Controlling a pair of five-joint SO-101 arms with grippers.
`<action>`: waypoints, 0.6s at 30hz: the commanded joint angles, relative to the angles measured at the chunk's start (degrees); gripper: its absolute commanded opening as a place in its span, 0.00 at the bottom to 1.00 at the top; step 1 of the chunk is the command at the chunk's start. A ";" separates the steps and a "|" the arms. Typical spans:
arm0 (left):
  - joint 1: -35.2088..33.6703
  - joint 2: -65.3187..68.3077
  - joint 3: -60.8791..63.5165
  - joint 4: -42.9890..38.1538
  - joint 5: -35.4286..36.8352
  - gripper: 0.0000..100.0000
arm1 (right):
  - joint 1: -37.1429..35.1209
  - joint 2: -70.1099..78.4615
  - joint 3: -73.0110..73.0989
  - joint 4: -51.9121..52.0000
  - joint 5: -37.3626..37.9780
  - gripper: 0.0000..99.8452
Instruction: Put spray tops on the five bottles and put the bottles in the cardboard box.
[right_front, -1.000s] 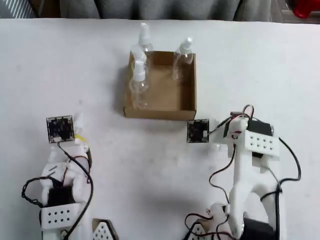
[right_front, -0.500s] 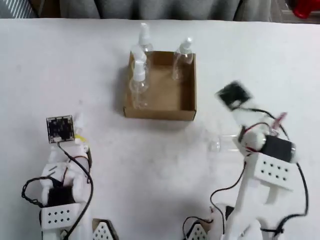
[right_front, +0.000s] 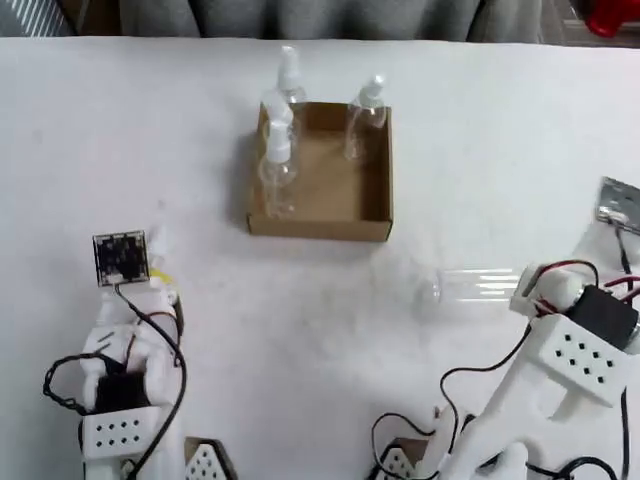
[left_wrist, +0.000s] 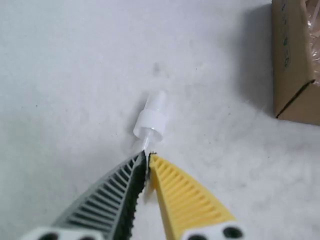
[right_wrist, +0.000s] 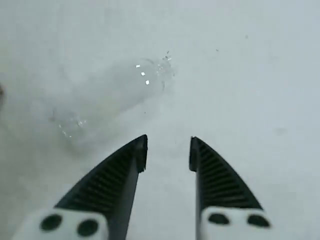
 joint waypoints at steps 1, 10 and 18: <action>-0.66 -0.66 -0.26 -1.41 -0.62 0.02 | 0.31 -0.75 -1.93 -1.54 -12.57 0.17; -0.40 -0.66 -0.26 -1.41 -0.62 0.02 | -4.70 -0.57 10.81 -20.53 -38.24 0.17; -0.40 -0.66 -0.26 -1.41 -0.62 0.02 | -13.58 -1.10 16.97 -28.53 -39.47 0.30</action>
